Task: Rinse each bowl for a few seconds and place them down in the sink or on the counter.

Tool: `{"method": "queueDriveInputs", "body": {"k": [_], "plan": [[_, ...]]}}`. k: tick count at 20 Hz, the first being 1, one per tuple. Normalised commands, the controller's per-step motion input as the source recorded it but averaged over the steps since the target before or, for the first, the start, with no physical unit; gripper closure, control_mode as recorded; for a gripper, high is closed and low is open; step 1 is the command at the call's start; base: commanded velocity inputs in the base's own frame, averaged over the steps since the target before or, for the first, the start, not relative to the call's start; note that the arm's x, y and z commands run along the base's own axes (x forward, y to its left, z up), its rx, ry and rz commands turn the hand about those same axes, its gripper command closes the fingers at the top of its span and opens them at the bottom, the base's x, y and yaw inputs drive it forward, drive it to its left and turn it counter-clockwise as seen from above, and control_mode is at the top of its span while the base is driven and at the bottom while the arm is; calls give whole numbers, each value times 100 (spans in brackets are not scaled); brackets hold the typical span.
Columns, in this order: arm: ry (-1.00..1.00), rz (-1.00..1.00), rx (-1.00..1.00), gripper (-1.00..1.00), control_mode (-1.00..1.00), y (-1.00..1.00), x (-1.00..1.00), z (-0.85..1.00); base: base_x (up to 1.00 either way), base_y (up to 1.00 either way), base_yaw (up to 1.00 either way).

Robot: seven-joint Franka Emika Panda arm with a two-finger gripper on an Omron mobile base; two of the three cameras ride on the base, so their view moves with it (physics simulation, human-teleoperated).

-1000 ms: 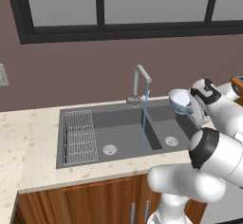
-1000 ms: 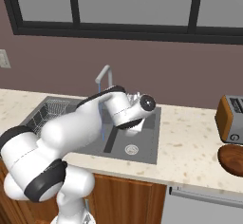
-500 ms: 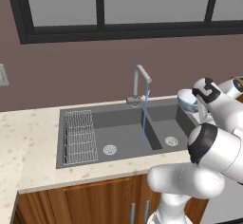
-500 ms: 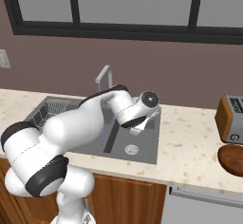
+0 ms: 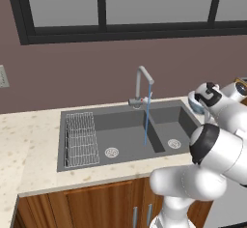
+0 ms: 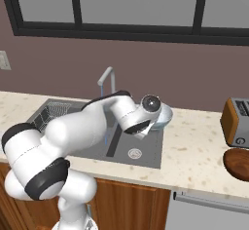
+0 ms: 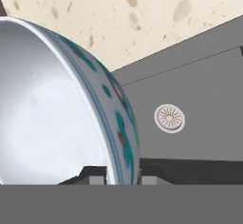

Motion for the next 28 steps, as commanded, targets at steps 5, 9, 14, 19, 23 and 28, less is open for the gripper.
{"method": "queueDriveInputs", "body": {"k": [5, 9, 14, 19, 23, 28], "plan": [[0, -15, 0, 100, -100, -27, -1, -5, 0, 0, 0], [0, -14, 0, 100, -100, -26, -7, 0, 0, 0, 0], [0, -13, 0, 100, -100, -29, -8, -2, 0, 0, 0], [0, -8, 0, 100, -100, -23, -14, -4, 0, 0, 0], [0, -4, 0, 100, -100, -14, -13, -10, 0, 0, 0], [1, -1, 0, 100, -100, -3, -1, -16, 0, 0, 0]]}}
